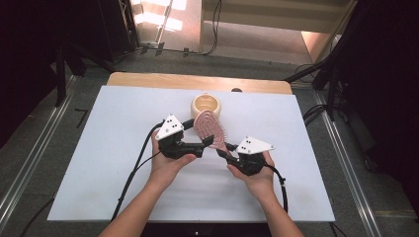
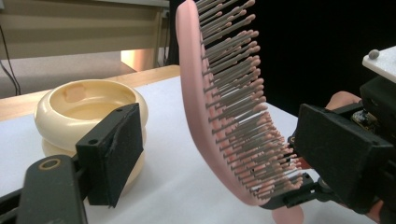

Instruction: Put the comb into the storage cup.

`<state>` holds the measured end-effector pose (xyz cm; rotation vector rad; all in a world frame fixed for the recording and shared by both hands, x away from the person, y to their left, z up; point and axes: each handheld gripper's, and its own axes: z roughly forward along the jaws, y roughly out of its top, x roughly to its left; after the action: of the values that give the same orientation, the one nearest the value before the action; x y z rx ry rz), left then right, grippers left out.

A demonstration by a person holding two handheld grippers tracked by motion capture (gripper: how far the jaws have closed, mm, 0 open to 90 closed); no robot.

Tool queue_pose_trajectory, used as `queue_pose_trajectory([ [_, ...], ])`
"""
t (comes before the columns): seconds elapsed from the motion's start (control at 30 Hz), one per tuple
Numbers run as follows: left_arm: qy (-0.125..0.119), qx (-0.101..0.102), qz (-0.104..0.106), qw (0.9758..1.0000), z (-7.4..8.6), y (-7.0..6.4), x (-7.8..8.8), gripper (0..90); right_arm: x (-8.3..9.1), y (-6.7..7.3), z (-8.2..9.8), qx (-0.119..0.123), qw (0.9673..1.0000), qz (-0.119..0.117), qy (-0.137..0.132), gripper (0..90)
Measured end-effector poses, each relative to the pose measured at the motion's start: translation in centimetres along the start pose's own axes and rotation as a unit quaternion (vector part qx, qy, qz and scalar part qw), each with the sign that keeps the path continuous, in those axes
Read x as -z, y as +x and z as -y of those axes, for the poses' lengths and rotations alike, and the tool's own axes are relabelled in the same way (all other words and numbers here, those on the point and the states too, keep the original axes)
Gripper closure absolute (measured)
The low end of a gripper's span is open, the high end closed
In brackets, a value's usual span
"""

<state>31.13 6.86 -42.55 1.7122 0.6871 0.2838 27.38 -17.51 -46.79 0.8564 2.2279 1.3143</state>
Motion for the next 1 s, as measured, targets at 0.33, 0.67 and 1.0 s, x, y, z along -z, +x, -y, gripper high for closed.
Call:
queue_pose_trajectory([
  [0.33, 0.011, 0.008, -0.010, 0.9999, -0.1, -0.1, -0.4, 20.4, -0.6, 0.8, 0.0, 0.010, 0.9999, -0.005, 0.000, 68.1],
  [0.67, 0.012, 0.023, -0.017, 0.9995, -0.1, -0.2, -0.6, 27.3, -0.9, 1.5, 0.0, 0.019, 0.9998, -0.002, 0.000, 68.1],
  [1.0, 0.019, 0.039, -0.003, 0.9991, -0.1, 0.0, -0.6, 39.8, -1.0, 1.8, 0.0, 0.024, 0.9997, 0.007, -0.006, 68.1],
])
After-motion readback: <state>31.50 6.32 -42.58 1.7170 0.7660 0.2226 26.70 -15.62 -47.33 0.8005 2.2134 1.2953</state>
